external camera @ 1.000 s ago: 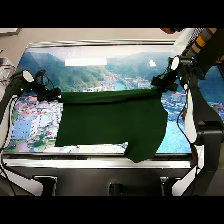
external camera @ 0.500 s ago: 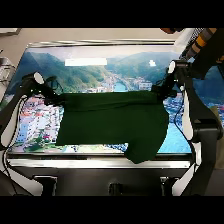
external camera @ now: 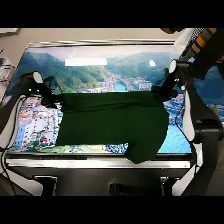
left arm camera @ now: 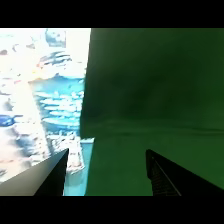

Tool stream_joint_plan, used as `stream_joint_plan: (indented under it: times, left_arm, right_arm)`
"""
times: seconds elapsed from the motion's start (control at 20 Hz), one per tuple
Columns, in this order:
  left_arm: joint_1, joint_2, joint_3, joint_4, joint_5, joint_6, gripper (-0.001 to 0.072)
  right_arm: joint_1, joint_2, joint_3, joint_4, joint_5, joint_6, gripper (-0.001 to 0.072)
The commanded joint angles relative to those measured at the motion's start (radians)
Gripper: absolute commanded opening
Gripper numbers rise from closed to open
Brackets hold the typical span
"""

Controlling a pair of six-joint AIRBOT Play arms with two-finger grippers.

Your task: Fold the clothes and pants, and hang the long-sleeved shirts on hangers.

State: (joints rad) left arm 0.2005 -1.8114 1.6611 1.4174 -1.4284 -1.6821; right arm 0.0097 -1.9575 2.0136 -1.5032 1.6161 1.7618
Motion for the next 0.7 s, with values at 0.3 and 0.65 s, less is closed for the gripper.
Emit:
stream_joint_plan:
  times: [0.3, 0.65]
  left_arm:
    - [0.219, 0.308, -0.279, -0.153, -0.002, 0.027, 0.0531]
    - [0.265, 0.466, -0.606, -0.188, 0.037, 0.044, 0.0532]
  right_arm:
    - [-0.370, 0.501, -0.624, 0.443, -0.008, -0.315, 0.0419]
    - [-0.385, 0.780, -1.344, 0.496, -0.213, -0.391, 0.0428]
